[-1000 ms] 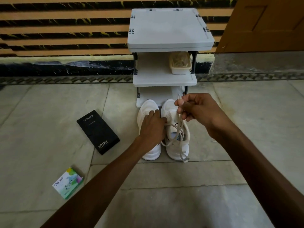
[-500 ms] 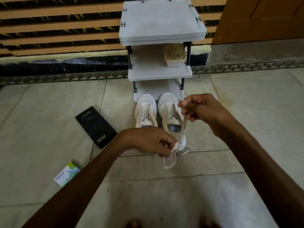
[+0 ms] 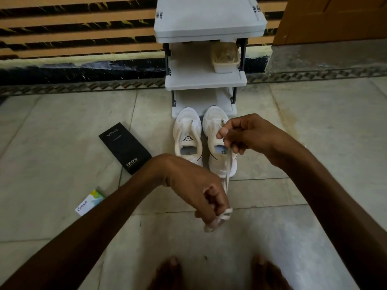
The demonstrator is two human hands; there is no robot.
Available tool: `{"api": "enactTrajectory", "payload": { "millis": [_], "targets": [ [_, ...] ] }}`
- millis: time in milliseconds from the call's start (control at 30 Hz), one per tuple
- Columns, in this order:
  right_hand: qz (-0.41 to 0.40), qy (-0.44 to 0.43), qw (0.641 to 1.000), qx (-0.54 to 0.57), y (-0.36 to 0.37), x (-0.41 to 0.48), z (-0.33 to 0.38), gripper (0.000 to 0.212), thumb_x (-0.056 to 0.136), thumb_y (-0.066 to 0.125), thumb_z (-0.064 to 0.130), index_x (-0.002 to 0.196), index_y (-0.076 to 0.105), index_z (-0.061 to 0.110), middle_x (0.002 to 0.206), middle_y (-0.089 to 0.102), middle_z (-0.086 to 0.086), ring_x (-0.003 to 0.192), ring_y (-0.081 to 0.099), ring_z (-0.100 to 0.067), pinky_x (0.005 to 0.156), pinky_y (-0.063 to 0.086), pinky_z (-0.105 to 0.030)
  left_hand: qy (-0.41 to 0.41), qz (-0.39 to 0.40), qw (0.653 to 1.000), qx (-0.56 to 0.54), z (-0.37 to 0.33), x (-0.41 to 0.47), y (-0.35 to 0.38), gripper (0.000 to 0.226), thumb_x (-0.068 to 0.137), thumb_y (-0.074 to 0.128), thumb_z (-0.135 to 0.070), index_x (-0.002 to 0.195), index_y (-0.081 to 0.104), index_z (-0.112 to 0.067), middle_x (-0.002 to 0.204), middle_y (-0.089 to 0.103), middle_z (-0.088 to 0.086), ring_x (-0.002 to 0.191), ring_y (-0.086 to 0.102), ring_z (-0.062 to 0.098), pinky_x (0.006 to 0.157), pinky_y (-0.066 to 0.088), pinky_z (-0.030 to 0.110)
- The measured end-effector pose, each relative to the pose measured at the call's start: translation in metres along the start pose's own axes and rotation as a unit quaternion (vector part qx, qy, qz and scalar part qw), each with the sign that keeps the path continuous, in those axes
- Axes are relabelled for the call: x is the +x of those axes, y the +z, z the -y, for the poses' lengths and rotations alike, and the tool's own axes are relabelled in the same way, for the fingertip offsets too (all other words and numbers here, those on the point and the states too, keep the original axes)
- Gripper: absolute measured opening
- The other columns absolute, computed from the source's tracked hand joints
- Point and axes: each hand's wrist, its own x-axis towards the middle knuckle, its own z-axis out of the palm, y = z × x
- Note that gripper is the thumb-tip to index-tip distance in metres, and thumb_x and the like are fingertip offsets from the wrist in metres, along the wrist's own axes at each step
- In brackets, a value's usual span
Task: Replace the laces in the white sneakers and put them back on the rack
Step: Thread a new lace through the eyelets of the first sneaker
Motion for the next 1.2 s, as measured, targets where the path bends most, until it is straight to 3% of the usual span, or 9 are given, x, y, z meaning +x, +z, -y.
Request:
{"api": "enactTrajectory", "payload": {
  "millis": [133,267,433,533,767,833,933,1100,1200],
  "targets": [
    [0.006,0.005,1.0,-0.013,0.002,0.001,0.0,0.017,0.095,0.056,0.011,0.089,0.072,0.009,0.067,0.067,-0.001,0.053,0.057,-0.006,0.05,0.045,-0.018,-0.024,-0.047,0.998,-0.042,0.009,-0.001,0.007,0.011,0.094,0.06,-0.009,0.097,0.067,-0.001,0.079,0.066,-0.002,0.067,0.056,0.012,0.063,0.044,0.021],
    [0.032,0.011,0.999,-0.03,0.002,-0.002,-0.001,0.019,0.096,0.056,0.015,0.089,0.072,0.008,0.067,0.066,-0.003,0.052,0.053,-0.007,0.048,0.043,-0.018,-0.115,-0.139,0.982,-0.055,0.018,0.001,0.007,0.018,0.094,0.058,-0.018,0.089,0.068,-0.004,0.068,0.065,0.0,0.059,0.051,0.008,0.061,0.04,0.024],
    [0.099,0.04,0.992,-0.07,-0.002,-0.01,0.0,0.023,0.097,0.056,0.019,0.093,0.071,0.002,0.064,0.063,-0.002,0.048,0.048,-0.007,0.045,0.04,-0.018,-0.256,-0.318,0.913,-0.019,0.043,0.013,0.002,0.03,0.093,0.049,-0.022,0.07,0.066,-0.014,0.064,0.068,-0.003,0.052,0.053,0.005,0.051,0.041,0.012],
    [0.182,0.049,0.981,-0.051,-0.005,-0.017,0.008,0.023,0.094,0.059,0.019,0.091,0.069,-0.001,0.064,0.061,-0.007,0.047,0.048,-0.009,0.042,0.04,-0.018,-0.28,-0.355,0.887,-0.09,0.053,0.027,-0.001,0.037,0.093,0.05,-0.02,0.057,0.062,-0.016,0.045,0.059,-0.007,0.041,0.048,0.004,0.043,0.038,0.013],
    [0.354,-0.014,0.927,0.119,-0.014,-0.036,0.033,0.018,0.092,0.049,0.012,0.083,0.063,0.005,0.057,0.056,-0.005,0.036,0.046,-0.003,0.034,0.037,-0.013,-0.233,-0.262,0.934,-0.068,0.061,0.055,0.009,0.028,0.096,0.051,-0.025,0.088,0.068,-0.005,0.078,0.069,0.005,0.066,0.058,0.014,0.064,0.048,0.024],
    [0.376,-0.032,0.913,0.156,-0.015,-0.037,0.038,0.02,0.094,0.047,0.009,0.083,0.063,0.006,0.057,0.055,-0.005,0.036,0.046,-0.002,0.034,0.037,-0.012,-0.201,-0.212,0.956,-0.029,0.057,0.062,0.012,0.033,0.097,0.049,-0.024,0.081,0.068,-0.004,0.082,0.07,0.012,0.067,0.057,0.016,0.065,0.045,0.022],
    [0.393,-0.046,0.899,0.188,-0.017,-0.037,0.042,0.019,0.094,0.047,0.011,0.084,0.064,0.007,0.057,0.055,-0.003,0.037,0.045,-0.001,0.034,0.036,-0.011,-0.147,-0.136,0.98,0.016,0.042,0.075,0.017,0.038,0.098,0.047,-0.016,0.061,0.054,-0.016,0.073,0.059,0.011,0.065,0.05,0.014,0.068,0.039,0.023],
    [0.376,-0.053,0.906,0.185,-0.021,-0.039,0.044,0.017,0.092,0.049,0.014,0.084,0.063,0.006,0.056,0.054,-0.002,0.036,0.042,0.0,0.033,0.034,-0.01,-0.089,-0.028,0.995,0.027,0.022,0.106,0.022,0.032,0.101,0.046,-0.013,0.071,0.054,-0.012,0.076,0.055,0.013,0.066,0.051,0.016,0.067,0.041,0.014],
    [0.361,-0.047,0.912,0.189,-0.027,-0.042,0.042,0.016,0.09,0.052,0.016,0.084,0.063,0.006,0.056,0.052,-0.002,0.036,0.042,-0.001,0.033,0.033,-0.011,-0.062,0.017,0.997,0.047,0.019,0.113,0.022,0.029,0.099,0.051,-0.013,0.071,0.059,-0.016,0.077,0.058,0.014,0.072,0.052,0.025,0.074,0.043,0.034]
  ]
}}
